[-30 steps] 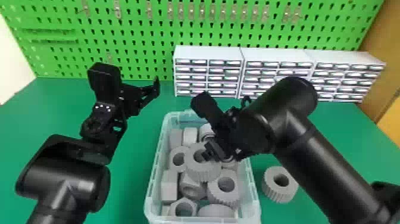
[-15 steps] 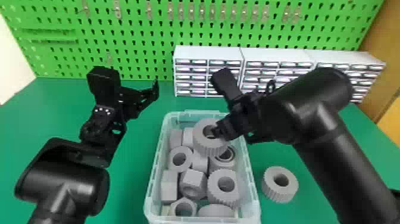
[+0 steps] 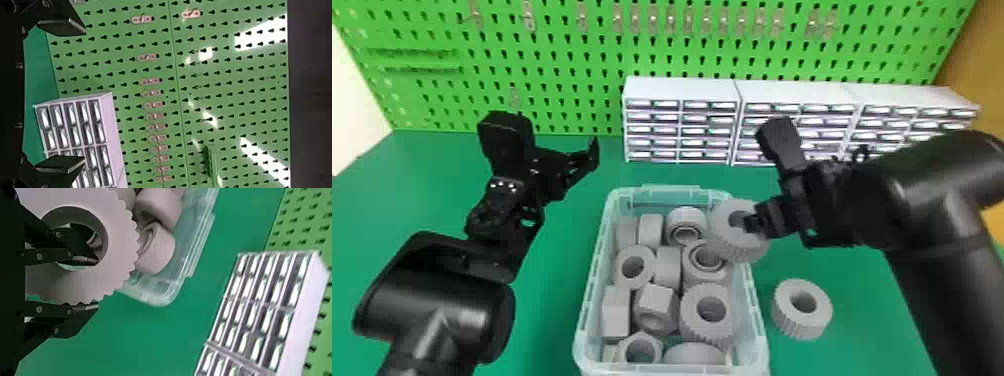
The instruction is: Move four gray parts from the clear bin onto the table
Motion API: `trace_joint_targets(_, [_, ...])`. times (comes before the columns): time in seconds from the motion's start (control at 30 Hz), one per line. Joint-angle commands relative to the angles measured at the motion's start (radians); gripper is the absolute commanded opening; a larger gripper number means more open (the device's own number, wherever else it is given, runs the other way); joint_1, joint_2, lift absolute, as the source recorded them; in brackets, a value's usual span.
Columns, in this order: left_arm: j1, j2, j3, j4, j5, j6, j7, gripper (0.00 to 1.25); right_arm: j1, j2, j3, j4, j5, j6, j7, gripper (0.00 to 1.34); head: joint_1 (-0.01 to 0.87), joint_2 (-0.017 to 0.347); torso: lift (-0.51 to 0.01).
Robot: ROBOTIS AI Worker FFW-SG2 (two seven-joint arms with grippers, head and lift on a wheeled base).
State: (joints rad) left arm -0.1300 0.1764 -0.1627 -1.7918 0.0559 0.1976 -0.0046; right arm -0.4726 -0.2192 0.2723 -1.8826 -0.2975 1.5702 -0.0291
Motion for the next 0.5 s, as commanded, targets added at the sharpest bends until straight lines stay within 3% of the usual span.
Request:
trace_joint_targets(0.0, [0.001, 0.000, 0.005, -0.004, -0.004, 0.002, 0.000, 1.12, 0.040, -0.014, -0.070, -0.010, 0.012, 0.002, 0.000, 0.24, 0.686, 0.026, -0.050])
trace_joint_targets(0.47, [0.006, 0.000, 0.008, -0.009, -0.002, 0.002, 0.000, 1.12, 0.123, -0.034, -0.189, -0.041, 0.149, 0.002, 0.000, 0.24, 0.686, 0.026, -0.050])
